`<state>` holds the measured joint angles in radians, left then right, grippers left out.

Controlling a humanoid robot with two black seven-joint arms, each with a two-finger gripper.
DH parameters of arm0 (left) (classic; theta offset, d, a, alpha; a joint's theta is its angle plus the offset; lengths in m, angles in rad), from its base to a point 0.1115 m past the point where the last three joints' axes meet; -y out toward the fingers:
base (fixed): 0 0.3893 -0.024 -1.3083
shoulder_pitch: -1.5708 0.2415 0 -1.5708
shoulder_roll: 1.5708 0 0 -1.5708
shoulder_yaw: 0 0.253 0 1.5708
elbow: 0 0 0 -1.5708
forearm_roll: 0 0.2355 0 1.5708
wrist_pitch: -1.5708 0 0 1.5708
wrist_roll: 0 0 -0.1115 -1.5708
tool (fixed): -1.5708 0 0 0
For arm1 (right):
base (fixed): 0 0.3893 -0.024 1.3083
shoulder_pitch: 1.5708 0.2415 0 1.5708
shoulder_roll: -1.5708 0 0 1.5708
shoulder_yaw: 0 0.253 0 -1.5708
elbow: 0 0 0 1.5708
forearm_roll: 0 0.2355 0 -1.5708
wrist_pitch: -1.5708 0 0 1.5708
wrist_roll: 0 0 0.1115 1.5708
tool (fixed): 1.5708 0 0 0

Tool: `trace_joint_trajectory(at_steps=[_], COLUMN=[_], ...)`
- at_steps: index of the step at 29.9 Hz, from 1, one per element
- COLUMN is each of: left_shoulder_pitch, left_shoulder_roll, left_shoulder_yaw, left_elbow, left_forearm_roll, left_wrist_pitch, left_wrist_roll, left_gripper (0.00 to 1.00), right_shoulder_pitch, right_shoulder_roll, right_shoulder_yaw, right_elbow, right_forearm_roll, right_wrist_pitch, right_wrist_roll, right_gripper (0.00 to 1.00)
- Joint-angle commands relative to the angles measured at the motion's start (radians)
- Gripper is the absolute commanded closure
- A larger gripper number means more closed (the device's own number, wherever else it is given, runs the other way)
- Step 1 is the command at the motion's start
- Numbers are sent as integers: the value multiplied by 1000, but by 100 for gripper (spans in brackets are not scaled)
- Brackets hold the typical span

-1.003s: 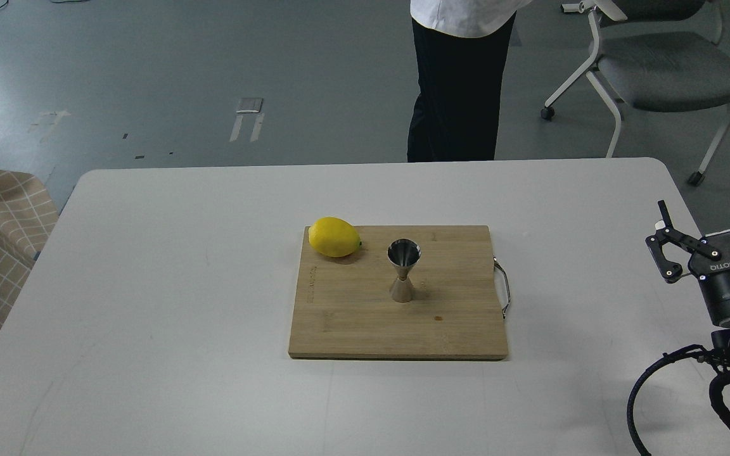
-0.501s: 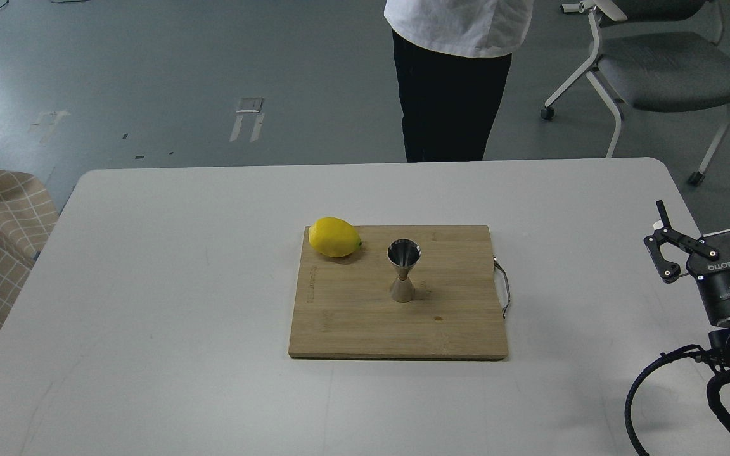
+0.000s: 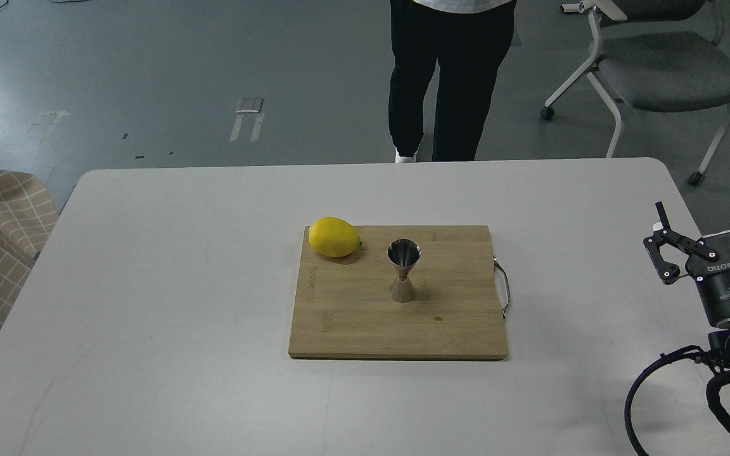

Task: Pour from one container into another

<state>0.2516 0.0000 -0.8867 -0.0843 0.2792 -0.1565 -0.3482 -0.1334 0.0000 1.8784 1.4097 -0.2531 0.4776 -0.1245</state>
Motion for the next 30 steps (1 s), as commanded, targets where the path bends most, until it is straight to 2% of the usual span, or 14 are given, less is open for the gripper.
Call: trace_joint_trajectory(at_steps=[1, 8, 22, 30], left_shoulder_pitch=[0, 0, 0, 0], left_shoulder_roll=[0, 0, 0, 0], left_shoulder_yaw=[0, 0, 0, 0], left_elbow=[0, 0, 0, 0], left_forearm_roll=[0, 0, 0, 0], left_wrist_pitch=[0, 0, 0, 0], left_wrist_roll=[0, 0, 0, 0], left_gripper=[2, 2, 2, 2], right_shoulder_pitch=[0, -2, -23, -58], right_shoulder_roll=[0, -12, -169, -184], right_shoulder_yaw=[1, 21, 88, 110], right_elbow=[5, 14, 5, 9], right_forearm_roll=[0, -2, -9, -6], right_wrist_pitch=[-1, -1, -13, -13], right_wrist_roll=[0, 0, -1, -1], right_gripper=[0, 0, 0, 0])
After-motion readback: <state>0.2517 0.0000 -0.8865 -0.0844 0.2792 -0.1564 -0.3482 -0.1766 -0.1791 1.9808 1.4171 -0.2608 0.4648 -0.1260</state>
